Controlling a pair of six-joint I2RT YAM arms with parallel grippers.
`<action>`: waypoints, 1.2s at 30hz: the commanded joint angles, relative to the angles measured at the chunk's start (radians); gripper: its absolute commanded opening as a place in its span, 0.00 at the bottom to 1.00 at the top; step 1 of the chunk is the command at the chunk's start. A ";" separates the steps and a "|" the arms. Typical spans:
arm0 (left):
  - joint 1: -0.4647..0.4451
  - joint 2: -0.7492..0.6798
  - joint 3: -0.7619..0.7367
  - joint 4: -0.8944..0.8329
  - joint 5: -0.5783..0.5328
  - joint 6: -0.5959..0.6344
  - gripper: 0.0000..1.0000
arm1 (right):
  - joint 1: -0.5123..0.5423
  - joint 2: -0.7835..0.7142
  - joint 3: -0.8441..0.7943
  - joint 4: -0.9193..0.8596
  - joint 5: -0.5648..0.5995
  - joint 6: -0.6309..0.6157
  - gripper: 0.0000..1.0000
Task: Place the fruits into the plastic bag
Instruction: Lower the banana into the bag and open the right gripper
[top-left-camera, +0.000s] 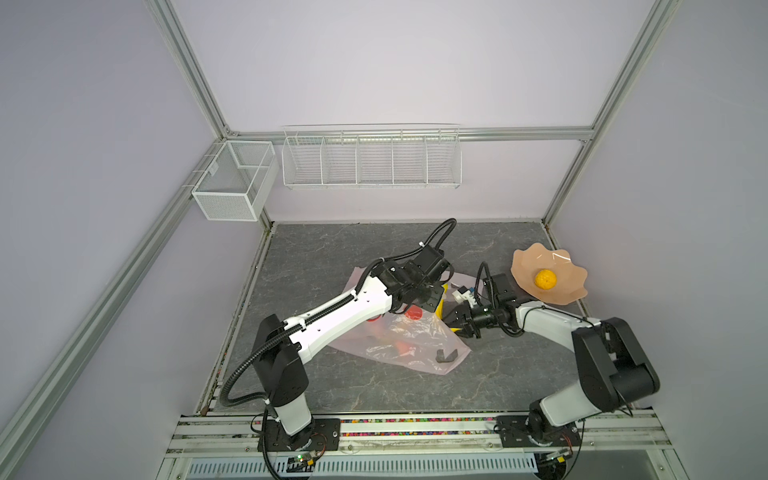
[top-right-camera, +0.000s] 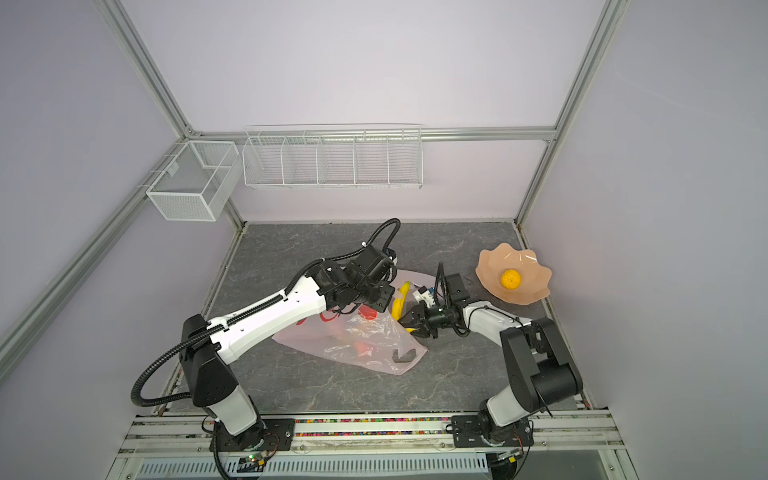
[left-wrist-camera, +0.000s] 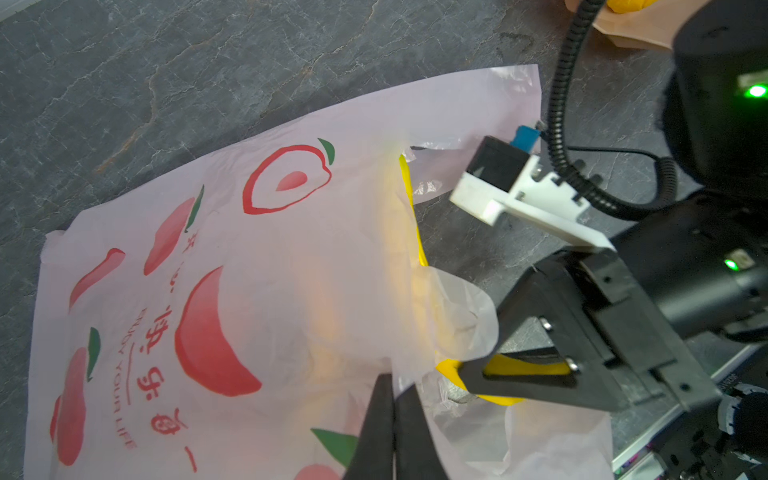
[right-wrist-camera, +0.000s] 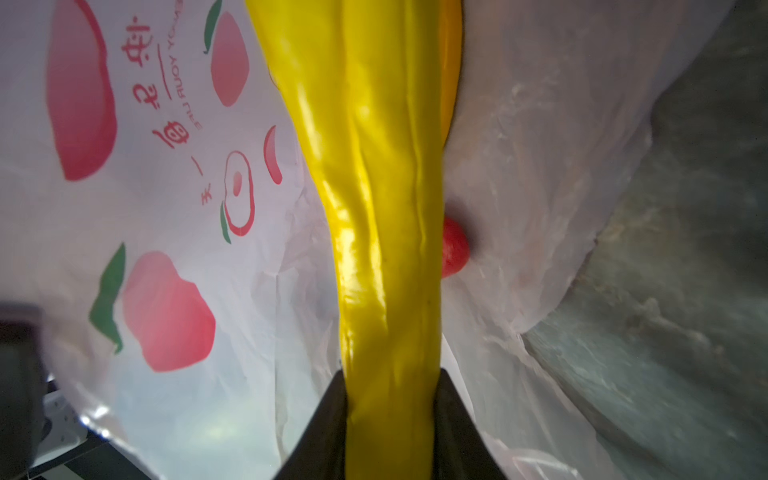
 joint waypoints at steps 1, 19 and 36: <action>-0.003 0.007 0.016 -0.003 0.030 0.019 0.00 | 0.054 0.070 0.061 0.116 0.014 0.072 0.10; -0.003 0.020 0.030 0.002 0.037 0.032 0.00 | 0.302 0.371 0.129 0.745 0.075 0.555 0.35; 0.003 -0.004 -0.011 0.001 -0.008 0.017 0.00 | 0.165 0.128 0.117 0.043 0.169 0.160 0.82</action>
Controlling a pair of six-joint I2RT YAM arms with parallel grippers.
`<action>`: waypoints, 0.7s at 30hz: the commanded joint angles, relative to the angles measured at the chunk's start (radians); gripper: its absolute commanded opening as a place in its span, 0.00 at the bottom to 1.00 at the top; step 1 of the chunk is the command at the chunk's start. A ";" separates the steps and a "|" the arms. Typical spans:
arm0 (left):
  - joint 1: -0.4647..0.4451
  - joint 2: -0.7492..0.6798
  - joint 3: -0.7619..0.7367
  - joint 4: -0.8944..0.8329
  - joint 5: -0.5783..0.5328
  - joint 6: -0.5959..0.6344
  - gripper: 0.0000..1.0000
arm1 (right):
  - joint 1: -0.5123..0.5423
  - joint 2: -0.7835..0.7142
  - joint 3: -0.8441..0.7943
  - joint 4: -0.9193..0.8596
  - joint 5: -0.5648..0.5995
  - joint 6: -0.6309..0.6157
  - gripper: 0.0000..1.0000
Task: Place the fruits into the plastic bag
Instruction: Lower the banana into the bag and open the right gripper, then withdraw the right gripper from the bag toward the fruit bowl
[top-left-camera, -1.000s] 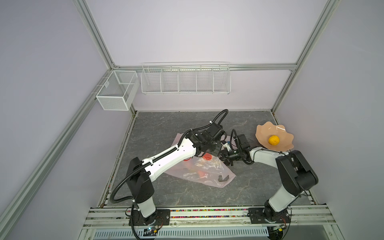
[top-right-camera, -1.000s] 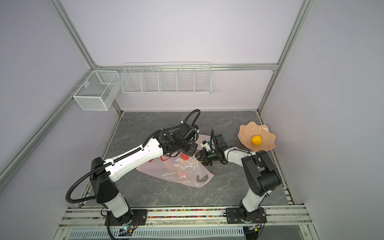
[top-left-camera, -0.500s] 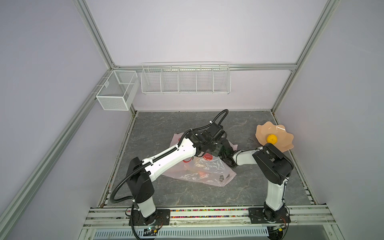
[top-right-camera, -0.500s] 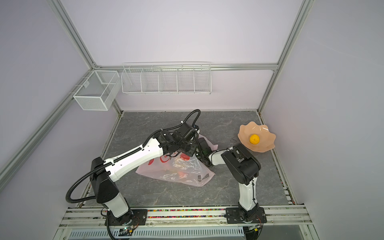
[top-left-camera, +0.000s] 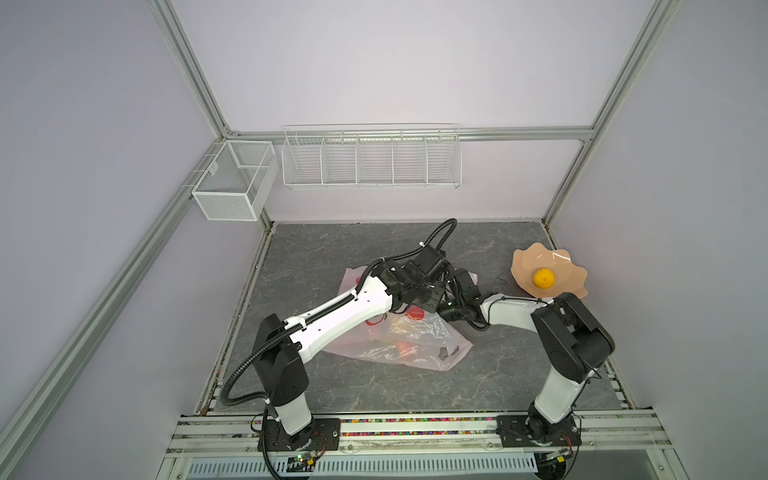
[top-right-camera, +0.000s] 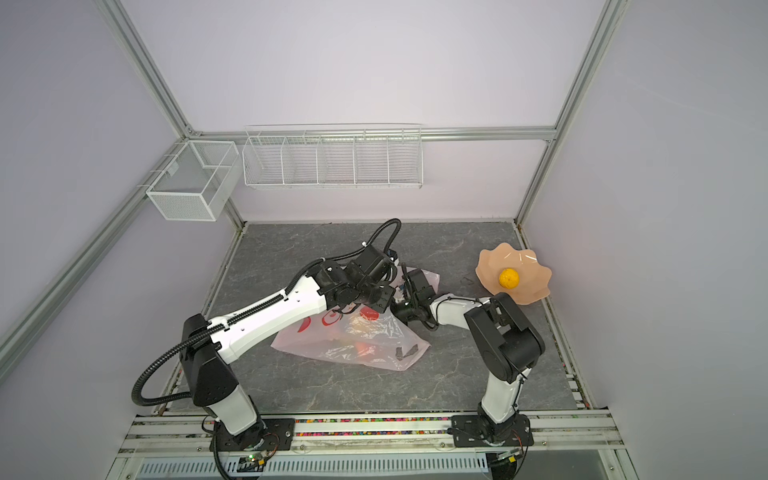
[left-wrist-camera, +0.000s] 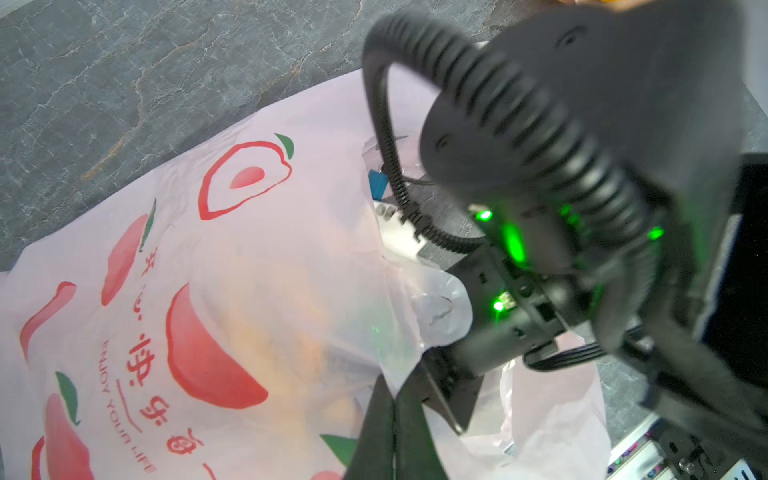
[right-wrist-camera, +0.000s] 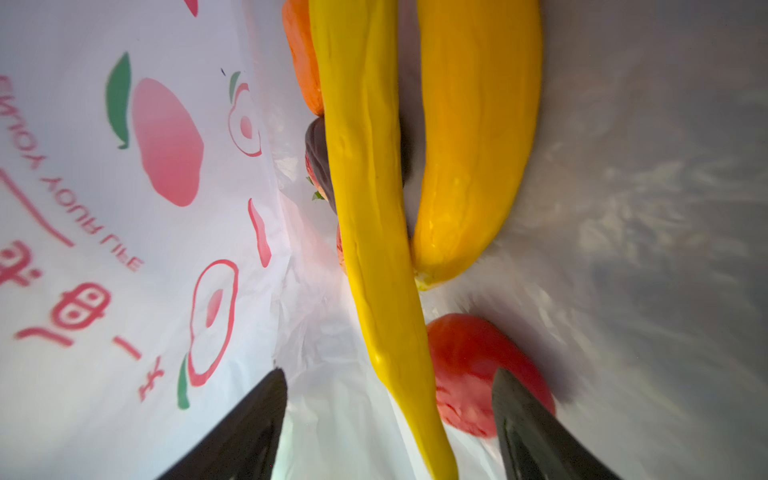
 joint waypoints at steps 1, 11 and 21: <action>0.004 -0.007 -0.013 0.002 -0.021 -0.009 0.00 | -0.032 -0.059 -0.014 -0.167 0.025 -0.099 0.82; 0.007 -0.013 -0.029 0.004 -0.023 -0.008 0.00 | -0.143 -0.203 -0.014 -0.477 0.070 -0.274 0.84; 0.007 -0.010 -0.032 0.009 -0.018 -0.006 0.00 | -0.378 -0.321 -0.028 -0.800 0.155 -0.488 0.82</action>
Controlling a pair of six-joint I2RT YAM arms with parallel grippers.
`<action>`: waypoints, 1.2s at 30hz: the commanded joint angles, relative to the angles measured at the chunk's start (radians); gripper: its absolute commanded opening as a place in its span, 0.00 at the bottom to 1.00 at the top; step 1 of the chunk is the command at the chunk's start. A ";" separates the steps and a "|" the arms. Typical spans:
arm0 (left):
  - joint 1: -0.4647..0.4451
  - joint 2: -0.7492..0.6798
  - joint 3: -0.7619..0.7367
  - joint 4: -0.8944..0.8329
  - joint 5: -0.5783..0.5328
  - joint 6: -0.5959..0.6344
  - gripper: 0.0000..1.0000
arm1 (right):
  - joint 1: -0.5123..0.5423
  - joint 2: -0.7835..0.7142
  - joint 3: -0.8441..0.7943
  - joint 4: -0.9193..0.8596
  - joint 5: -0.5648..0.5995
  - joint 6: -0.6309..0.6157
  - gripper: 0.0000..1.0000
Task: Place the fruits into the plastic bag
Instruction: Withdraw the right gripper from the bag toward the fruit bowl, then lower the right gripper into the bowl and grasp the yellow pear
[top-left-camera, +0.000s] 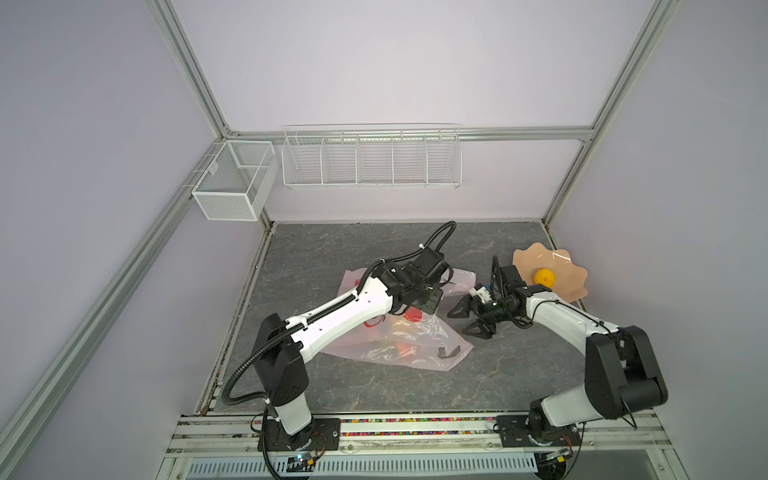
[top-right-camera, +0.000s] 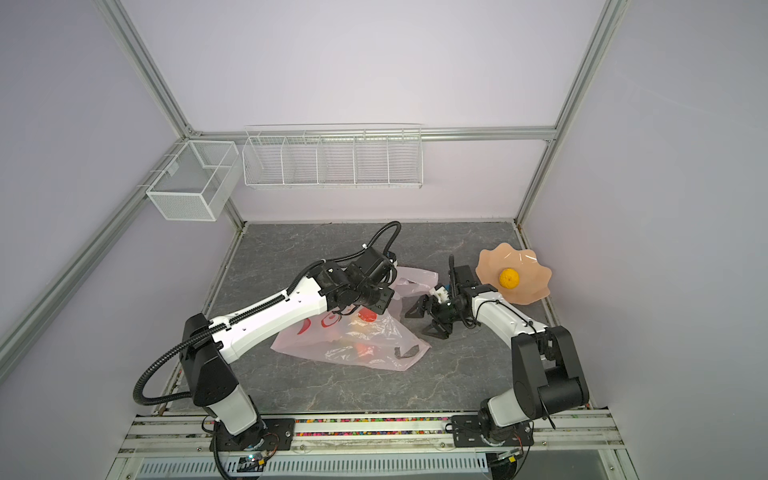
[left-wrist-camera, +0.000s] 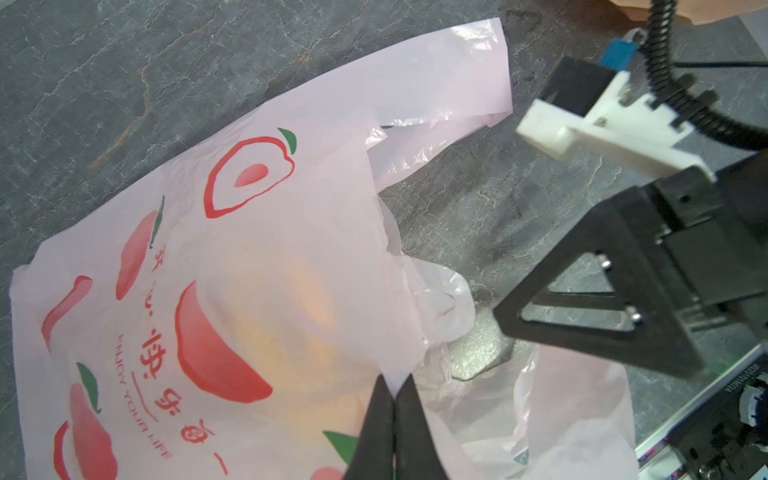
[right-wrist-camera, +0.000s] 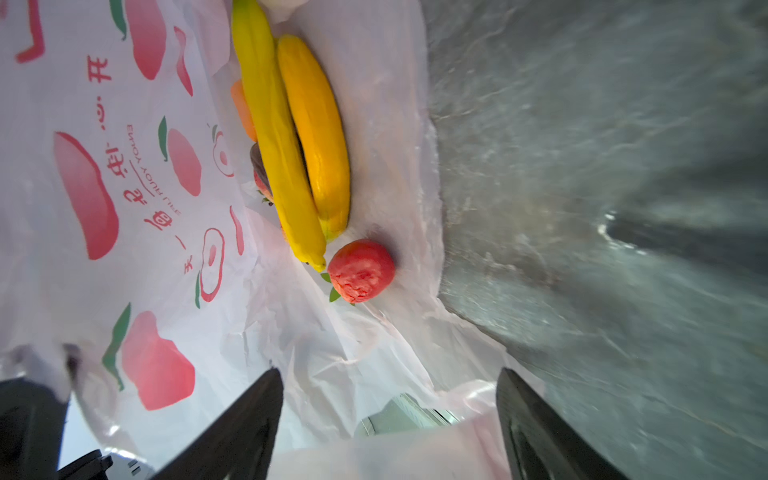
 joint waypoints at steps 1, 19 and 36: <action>0.005 -0.009 -0.008 0.005 -0.004 -0.006 0.00 | -0.069 -0.042 0.021 -0.186 0.067 -0.128 0.82; 0.005 -0.005 -0.007 0.005 -0.005 -0.002 0.00 | -0.363 0.013 0.501 -0.616 0.738 -0.377 0.82; 0.005 0.021 0.044 -0.032 -0.006 0.016 0.00 | -0.450 0.204 0.706 -0.514 0.911 -0.420 0.93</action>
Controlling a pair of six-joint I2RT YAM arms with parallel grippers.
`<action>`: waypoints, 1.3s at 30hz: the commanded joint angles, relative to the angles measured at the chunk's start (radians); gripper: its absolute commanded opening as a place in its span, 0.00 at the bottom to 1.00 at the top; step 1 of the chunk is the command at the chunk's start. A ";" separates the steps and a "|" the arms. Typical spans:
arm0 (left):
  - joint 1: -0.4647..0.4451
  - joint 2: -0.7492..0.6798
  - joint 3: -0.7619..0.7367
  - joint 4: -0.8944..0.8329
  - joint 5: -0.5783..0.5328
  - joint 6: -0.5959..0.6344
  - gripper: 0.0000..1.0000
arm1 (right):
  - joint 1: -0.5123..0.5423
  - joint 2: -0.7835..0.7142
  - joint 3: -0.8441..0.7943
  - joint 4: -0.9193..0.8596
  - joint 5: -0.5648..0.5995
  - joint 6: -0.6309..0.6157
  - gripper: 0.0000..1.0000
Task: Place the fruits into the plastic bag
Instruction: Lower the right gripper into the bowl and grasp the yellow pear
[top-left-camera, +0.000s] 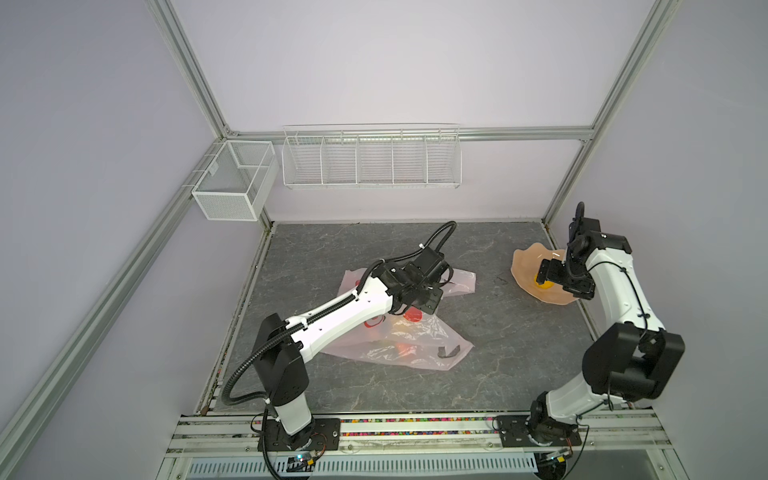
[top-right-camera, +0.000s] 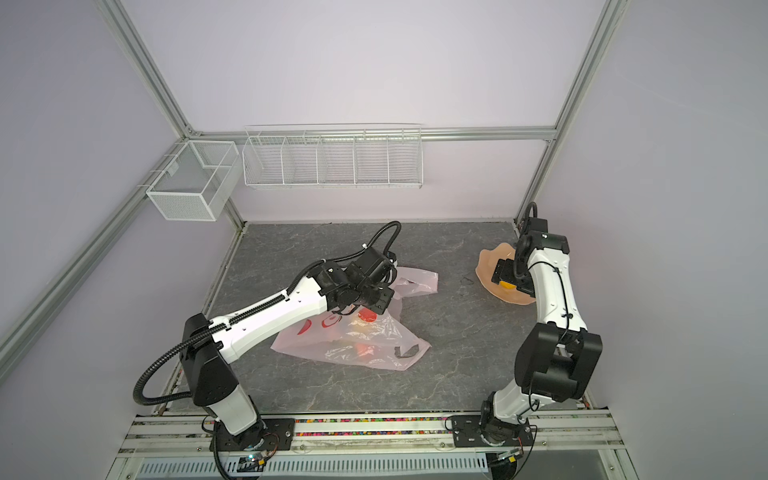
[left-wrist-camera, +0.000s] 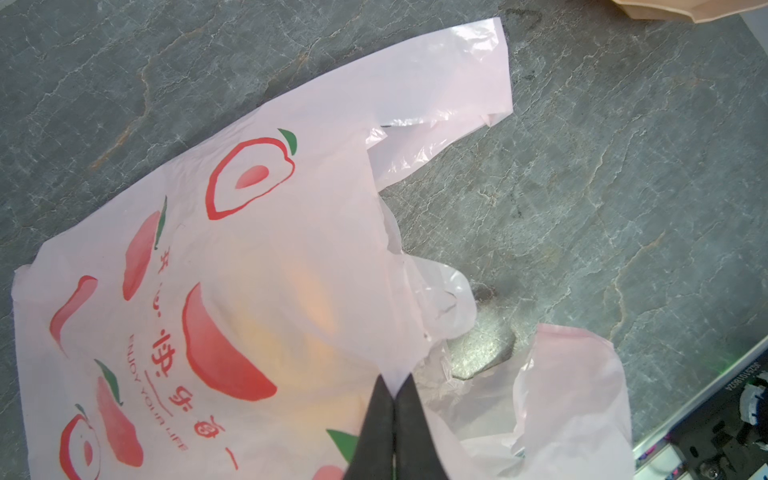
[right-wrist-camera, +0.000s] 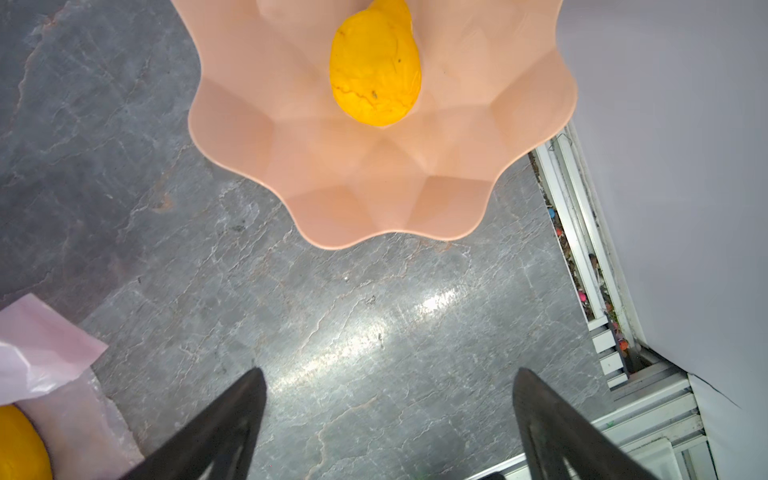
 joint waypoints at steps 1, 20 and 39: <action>0.004 0.018 0.038 -0.027 -0.007 0.014 0.00 | -0.025 0.060 0.040 0.030 0.005 -0.030 0.92; 0.003 0.024 0.031 -0.036 -0.009 -0.010 0.00 | -0.075 0.401 0.202 0.130 -0.114 -0.043 0.89; 0.003 0.037 0.035 -0.037 -0.004 -0.021 0.00 | -0.071 0.570 0.313 0.124 -0.076 -0.037 0.93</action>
